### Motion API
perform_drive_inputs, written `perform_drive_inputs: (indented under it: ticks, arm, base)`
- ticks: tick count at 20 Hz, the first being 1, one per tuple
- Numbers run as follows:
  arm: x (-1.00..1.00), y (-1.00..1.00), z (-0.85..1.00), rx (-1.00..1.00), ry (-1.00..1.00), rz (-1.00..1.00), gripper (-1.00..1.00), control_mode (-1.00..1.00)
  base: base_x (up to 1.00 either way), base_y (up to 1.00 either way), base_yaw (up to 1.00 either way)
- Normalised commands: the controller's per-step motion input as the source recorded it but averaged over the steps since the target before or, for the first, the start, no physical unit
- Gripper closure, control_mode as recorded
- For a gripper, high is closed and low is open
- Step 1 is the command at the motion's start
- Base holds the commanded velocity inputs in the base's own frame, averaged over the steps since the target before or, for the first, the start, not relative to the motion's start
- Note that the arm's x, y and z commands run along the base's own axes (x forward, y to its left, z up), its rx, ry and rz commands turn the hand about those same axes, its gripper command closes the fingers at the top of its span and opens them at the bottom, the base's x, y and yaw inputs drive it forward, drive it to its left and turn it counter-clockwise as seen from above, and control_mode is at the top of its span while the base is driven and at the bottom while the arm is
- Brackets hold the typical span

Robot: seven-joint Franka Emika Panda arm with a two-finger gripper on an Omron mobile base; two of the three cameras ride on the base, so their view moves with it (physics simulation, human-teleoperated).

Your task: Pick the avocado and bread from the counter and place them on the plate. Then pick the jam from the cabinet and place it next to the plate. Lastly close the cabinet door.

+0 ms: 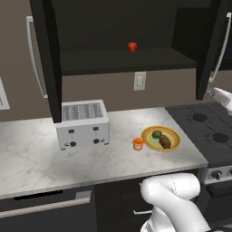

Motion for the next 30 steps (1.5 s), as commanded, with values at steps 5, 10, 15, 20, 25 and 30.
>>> perform_drive_inputs:
  ticks: [5,10,15,20,25,30]
  arm:
    - [0.57,0.42,0.01,0.0,0.07,0.13,-1.0,-1.0]
    - [0.68,0.27,0.08,0.0,0.03,0.07,-1.0,-1.0]
    - [0.7,0.19,0.07,0.0,0.0,0.01,-1.0,-1.0]
    - [0.66,0.29,0.02,0.0,0.0,0.0,-1.0,-1.0]
    - [0.57,0.44,0.0,-0.05,-0.04,0.0,-1.0,-1.0]
    - [0.66,0.55,0.0,-0.1,0.0,-0.07,-1.0,-1.0]
  base:
    - [0.0,0.0,0.0]
    - [0.0,0.0,0.0]
    - [0.0,0.0,0.0]
    - [0.0,0.0,0.0]
    - [0.0,0.0,0.0]
    - [0.0,0.0,0.0]
